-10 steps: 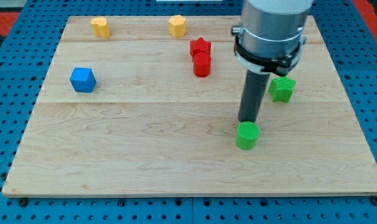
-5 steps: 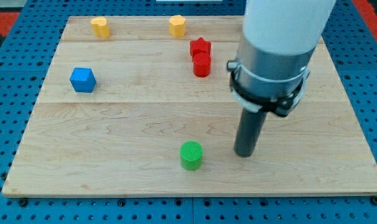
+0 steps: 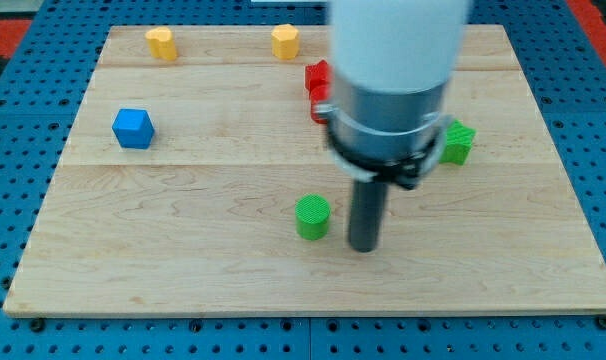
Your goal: Move the green circle to the bottom left
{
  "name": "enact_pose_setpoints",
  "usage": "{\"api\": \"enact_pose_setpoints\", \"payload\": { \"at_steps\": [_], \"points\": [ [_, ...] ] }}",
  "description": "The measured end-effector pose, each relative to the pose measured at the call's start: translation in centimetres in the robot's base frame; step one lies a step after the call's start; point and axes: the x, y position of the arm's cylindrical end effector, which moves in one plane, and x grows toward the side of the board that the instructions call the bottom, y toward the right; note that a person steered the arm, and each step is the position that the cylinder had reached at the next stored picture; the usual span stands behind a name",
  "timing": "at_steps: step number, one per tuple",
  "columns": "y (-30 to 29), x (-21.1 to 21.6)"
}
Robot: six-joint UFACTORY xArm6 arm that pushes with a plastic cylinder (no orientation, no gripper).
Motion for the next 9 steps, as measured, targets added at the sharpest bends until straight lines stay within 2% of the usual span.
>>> {"api": "enact_pose_setpoints", "payload": {
  "at_steps": [1, 3, 4, 5, 6, 7, 8, 9],
  "points": [
    [4.3, -2.5],
    [-15.8, 1.4],
    [-10.1, -0.1],
    [-11.4, -2.7],
    [-20.9, -2.8],
    [-26.3, -4.0],
    [-24.8, -9.0],
    [-30.8, -9.1]
  ]
}}
